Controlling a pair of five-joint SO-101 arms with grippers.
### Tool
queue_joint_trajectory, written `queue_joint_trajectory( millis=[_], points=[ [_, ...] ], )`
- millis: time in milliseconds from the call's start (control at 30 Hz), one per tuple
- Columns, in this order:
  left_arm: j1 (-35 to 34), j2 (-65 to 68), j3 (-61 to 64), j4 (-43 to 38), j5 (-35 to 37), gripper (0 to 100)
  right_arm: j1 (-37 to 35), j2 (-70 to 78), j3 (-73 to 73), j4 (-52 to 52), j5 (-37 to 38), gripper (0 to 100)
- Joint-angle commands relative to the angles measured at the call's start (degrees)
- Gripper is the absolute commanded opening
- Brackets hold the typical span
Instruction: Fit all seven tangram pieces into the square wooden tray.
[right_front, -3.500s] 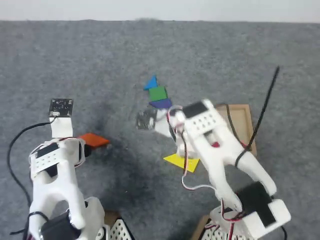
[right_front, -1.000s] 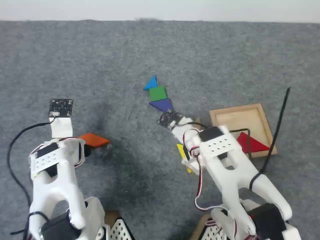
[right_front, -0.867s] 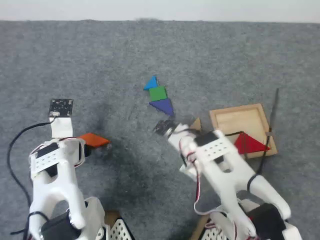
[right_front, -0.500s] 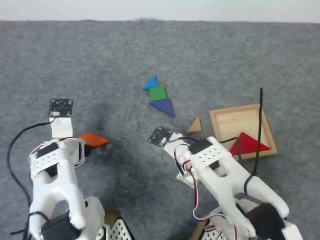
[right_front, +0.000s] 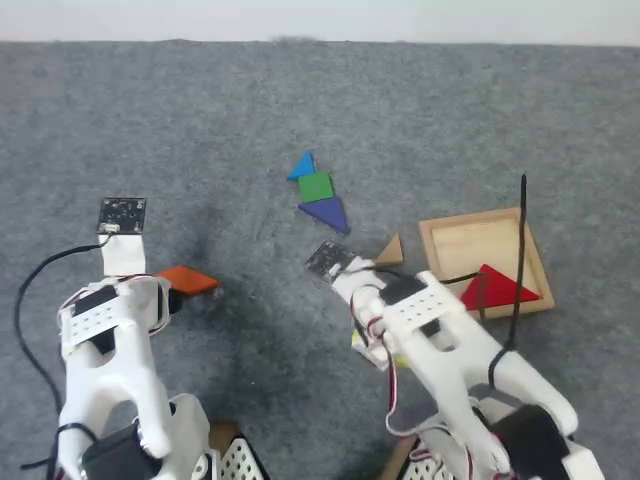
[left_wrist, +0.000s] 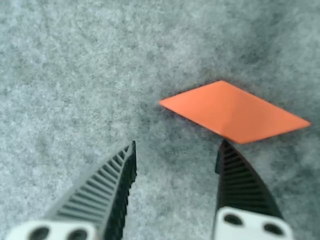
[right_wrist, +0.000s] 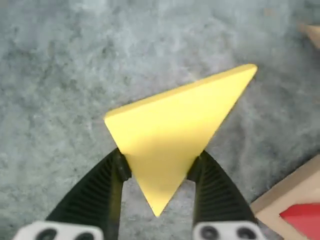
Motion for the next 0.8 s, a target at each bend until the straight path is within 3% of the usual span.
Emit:
queue_joint_trajectory(
  millis=[0, 133, 333, 600, 767],
  points=[
    [0.0, 0.09, -0.84, -1.23, -0.7, 25, 10.95, 0.57, -5.89, -0.92, -4.48, 1.3],
    [0.0, 0.09, -0.84, -1.23, -0.7, 25, 14.11, 0.04, -10.02, -0.4, -9.32, 0.9],
    [0.0, 0.09, -0.84, -1.23, -0.7, 25, 6.37, 0.04, -11.08, -0.84, -13.54, 2.4],
    [0.09, 0.18, -0.84, -1.23, -0.7, 25, 4.44, 0.04, -11.69, -0.22, -13.27, 29.9],
    [0.09, 0.18, -0.84, -1.23, -0.7, 25, 10.51, -0.04, -12.57, 1.27, -13.27, 19.6]
  ],
)
